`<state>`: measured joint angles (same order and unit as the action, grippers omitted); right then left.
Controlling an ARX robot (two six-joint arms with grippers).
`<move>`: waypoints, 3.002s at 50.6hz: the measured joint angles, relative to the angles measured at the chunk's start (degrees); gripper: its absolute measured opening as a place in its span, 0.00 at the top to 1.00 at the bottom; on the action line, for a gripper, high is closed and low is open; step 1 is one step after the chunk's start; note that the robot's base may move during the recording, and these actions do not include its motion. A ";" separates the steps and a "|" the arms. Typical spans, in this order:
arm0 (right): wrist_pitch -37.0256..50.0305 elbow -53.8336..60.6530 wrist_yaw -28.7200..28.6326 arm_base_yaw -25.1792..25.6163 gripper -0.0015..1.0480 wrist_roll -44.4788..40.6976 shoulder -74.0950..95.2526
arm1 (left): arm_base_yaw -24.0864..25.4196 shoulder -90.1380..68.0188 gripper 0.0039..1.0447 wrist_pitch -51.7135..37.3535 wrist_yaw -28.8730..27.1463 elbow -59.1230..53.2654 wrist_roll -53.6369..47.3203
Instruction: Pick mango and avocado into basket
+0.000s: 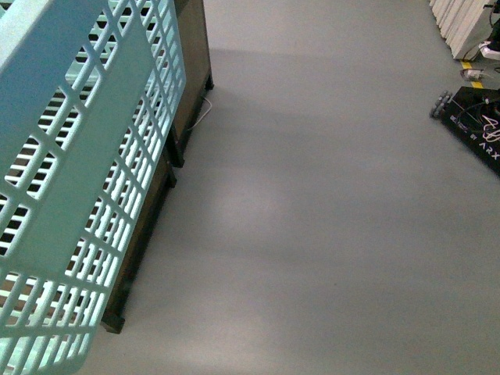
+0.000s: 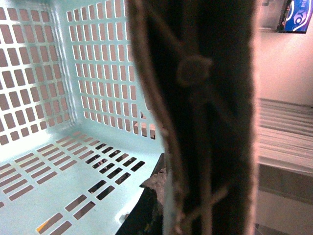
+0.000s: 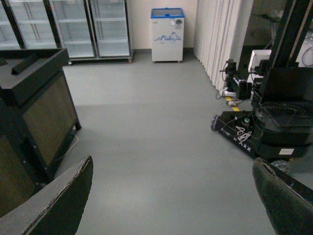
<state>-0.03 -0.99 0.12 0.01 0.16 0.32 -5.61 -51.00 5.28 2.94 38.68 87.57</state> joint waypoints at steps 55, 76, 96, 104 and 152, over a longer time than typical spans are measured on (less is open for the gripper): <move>-0.02 0.00 -0.02 0.00 0.08 -0.02 -0.09 | 0.07 0.00 0.96 0.00 0.04 -0.02 -0.33; -0.04 0.00 -0.11 0.00 0.08 -0.02 -0.07 | 0.07 0.00 0.96 0.00 0.04 -0.02 -0.42; -0.02 0.00 -0.11 0.00 0.08 -0.02 -0.11 | 0.09 -0.02 0.96 0.00 -0.04 -0.02 -0.48; -0.02 0.00 0.00 0.00 0.08 -0.02 -0.11 | 0.09 -0.02 0.96 0.00 0.04 -0.02 -0.46; -0.04 0.00 -0.15 0.00 0.08 -0.02 -0.13 | 0.09 -0.04 0.96 0.00 0.02 0.00 -0.39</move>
<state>-0.08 -0.99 -0.03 0.01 0.14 0.19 -5.52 -51.05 5.28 2.96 38.68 87.18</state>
